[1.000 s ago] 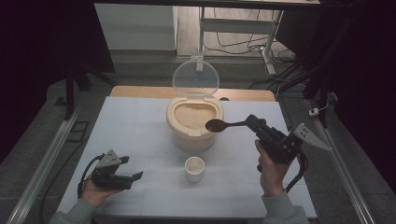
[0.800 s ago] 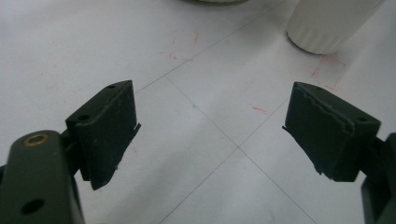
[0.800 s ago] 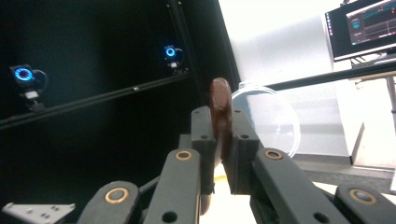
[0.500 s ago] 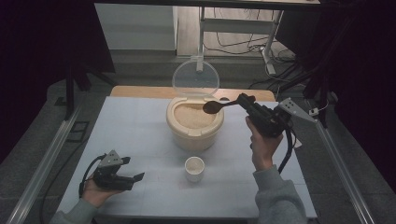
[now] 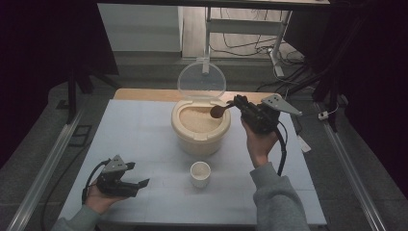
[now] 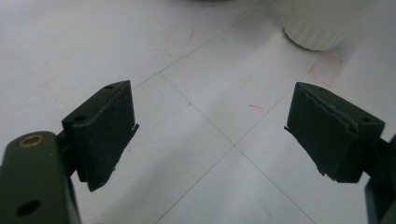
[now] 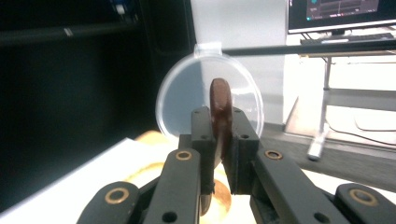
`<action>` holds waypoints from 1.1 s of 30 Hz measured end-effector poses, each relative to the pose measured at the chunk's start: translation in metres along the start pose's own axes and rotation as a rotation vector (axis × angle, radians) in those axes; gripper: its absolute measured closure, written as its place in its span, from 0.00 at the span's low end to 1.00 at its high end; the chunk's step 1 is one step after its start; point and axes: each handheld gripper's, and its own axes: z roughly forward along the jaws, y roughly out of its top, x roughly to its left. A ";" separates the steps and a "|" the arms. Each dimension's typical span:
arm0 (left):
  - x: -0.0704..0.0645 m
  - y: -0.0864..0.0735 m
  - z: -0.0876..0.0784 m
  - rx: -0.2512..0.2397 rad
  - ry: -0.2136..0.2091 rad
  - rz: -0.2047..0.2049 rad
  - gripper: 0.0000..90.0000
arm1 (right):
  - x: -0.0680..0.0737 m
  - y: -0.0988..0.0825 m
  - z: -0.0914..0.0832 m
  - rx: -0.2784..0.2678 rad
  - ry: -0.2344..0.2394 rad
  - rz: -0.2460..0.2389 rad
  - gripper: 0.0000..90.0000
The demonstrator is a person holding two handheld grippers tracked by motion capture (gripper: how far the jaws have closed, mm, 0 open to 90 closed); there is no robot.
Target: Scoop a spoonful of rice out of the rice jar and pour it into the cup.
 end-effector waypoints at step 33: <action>-0.001 0.000 0.001 0.002 -0.007 0.004 0.17 | -0.006 -0.045 0.034 0.085 -0.018 0.239 0.92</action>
